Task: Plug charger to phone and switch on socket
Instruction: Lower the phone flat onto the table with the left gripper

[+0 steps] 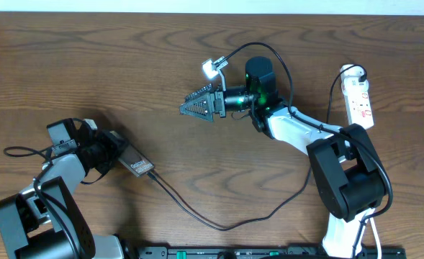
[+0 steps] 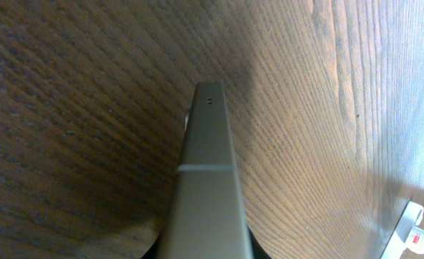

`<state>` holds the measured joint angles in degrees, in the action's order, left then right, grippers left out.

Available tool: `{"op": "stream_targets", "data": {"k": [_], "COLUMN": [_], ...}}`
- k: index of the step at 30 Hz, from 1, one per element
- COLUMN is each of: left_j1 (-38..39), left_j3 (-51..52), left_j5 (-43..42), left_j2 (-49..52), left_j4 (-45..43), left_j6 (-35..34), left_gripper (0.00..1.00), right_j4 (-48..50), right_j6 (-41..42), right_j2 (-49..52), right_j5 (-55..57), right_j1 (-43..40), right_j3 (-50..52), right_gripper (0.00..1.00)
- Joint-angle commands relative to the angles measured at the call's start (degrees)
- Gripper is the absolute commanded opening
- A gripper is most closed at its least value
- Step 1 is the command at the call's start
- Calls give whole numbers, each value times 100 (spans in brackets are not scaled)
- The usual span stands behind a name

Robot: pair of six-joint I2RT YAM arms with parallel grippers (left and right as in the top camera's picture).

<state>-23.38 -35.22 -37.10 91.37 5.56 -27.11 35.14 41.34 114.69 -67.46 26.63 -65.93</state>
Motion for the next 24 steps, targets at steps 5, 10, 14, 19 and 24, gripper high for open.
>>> {"op": "stream_targets", "data": {"k": [5,10,14,19,24], "left_j1": [-7,-7,-7,-7,-7], "left_j3": [-46,-46,-46,-46,-46], "left_j5": [74,74,74,74,74], "left_j2": [-39,-39,-39,-39,-39], "left_j4": [87,192,214,275,387], "left_j6": [98,98,98,101,105], "left_gripper": [8,23,24,30,35], "right_j4": [-4,-4,-7,-22,-22], "right_j6": [-138,-138,-138,-138,-138], "right_j2": [-105,-105,-105,-105,-105], "right_j5": [-20,-20,-20,-20,-20], "right_j1": [-28,-28,-28,-28,-17], "right_j3": [-74,-74,-74,-74,-74], "right_gripper": [99,99,99,99,99]}}
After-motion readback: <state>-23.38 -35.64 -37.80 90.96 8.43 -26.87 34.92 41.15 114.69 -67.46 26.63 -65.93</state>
